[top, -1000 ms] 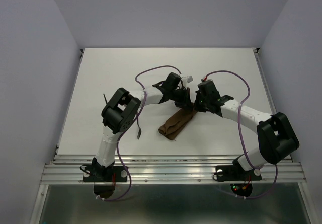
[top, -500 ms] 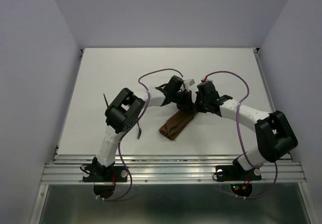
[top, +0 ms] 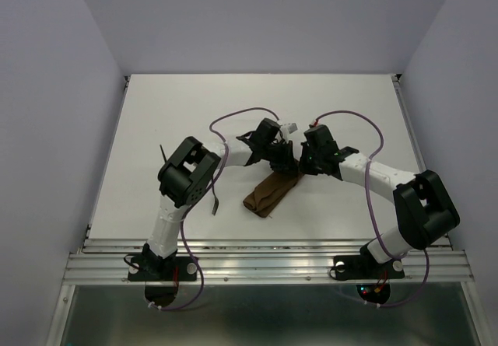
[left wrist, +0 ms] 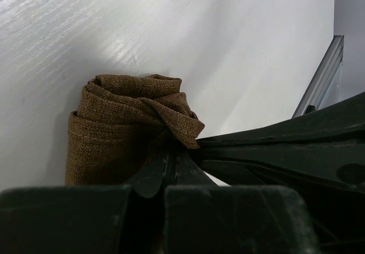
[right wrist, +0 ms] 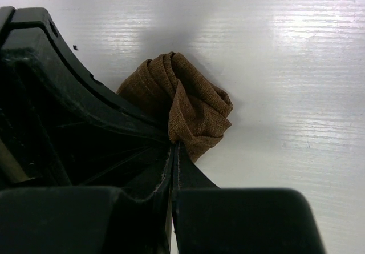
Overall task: Fold the napkin into a case and place the utensils inside
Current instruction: Stuff the top corner of the smaller-rectangle-folded napkin into the folded napkin.
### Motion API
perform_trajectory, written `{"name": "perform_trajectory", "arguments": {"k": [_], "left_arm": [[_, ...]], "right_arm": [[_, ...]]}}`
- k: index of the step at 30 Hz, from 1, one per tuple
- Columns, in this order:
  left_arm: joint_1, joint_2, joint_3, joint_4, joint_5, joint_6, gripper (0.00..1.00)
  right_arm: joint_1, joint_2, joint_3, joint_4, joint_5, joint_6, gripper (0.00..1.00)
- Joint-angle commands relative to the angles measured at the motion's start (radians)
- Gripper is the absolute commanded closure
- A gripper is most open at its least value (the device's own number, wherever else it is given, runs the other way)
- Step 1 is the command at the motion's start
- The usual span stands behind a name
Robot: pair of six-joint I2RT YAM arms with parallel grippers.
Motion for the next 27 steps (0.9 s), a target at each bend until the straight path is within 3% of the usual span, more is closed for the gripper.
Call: {"name": "perform_trajectory", "arguments": {"k": [1, 12, 27], "left_arm": [[0.006, -0.131, -0.009, 0.018, 0.073, 0.008, 1.00], [0.035, -0.147, -0.014, -0.041, 0.076, 0.042, 1.00], [0.040, -0.042, 0.031, -0.053, 0.061, 0.041, 1.00]], "right_arm": [[0.007, -0.012, 0.024, 0.066, -0.004, 0.002, 0.99], [0.007, -0.014, 0.027, 0.066, -0.004, 0.000, 0.99], [0.007, -0.017, 0.039, 0.062, -0.010, -0.003, 0.99]]}}
